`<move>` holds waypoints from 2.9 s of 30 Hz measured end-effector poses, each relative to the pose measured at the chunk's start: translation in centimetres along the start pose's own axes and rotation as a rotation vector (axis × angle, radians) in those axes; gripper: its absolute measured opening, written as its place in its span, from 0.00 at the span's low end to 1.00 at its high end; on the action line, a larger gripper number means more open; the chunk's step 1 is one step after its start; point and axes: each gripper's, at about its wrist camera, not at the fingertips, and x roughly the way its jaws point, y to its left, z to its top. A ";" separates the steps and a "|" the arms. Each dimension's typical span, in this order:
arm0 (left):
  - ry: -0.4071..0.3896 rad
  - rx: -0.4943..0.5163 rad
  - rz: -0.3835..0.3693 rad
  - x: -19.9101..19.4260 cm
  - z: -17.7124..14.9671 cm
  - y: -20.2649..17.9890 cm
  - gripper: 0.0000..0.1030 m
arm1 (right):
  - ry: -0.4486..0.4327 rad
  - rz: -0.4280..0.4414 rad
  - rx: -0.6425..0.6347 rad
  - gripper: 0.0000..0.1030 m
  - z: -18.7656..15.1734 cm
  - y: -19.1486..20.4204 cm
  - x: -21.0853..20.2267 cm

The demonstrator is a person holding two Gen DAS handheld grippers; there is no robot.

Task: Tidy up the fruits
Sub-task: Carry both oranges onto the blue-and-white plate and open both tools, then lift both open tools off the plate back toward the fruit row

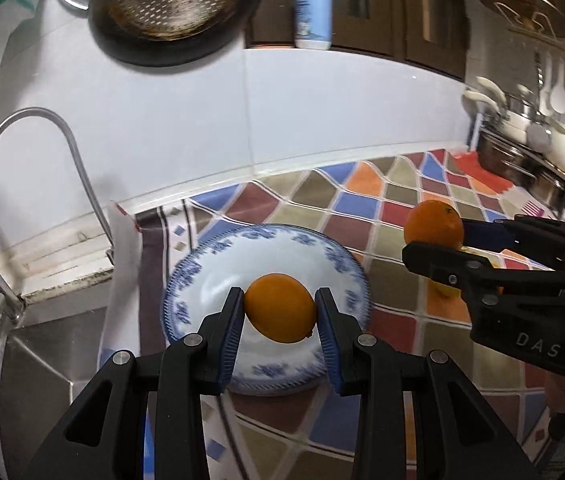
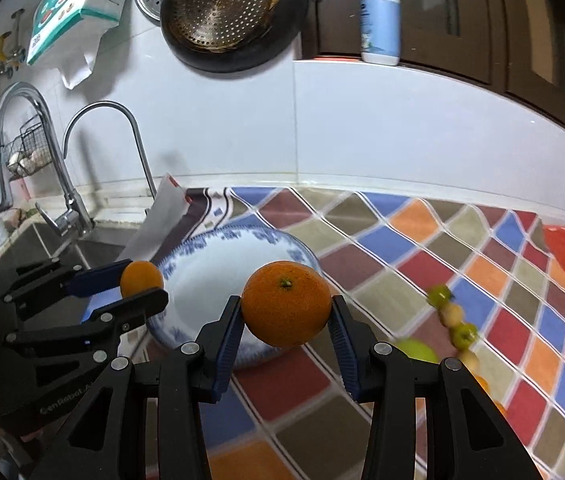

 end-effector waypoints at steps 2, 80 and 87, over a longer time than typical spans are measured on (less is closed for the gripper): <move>0.002 -0.009 0.005 0.9 0.4 0.9 0.35 | 0.005 0.008 0.000 0.43 0.7 0.3 1.1; -0.162 -0.078 0.114 -8.0 -0.3 -10.0 0.86 | -0.091 -0.033 -0.049 0.69 -1.8 -6.9 -8.6; -0.159 -0.042 0.106 -7.9 -1.1 -15.1 0.86 | -0.091 -0.036 -0.052 0.69 -3.6 -10.9 -11.2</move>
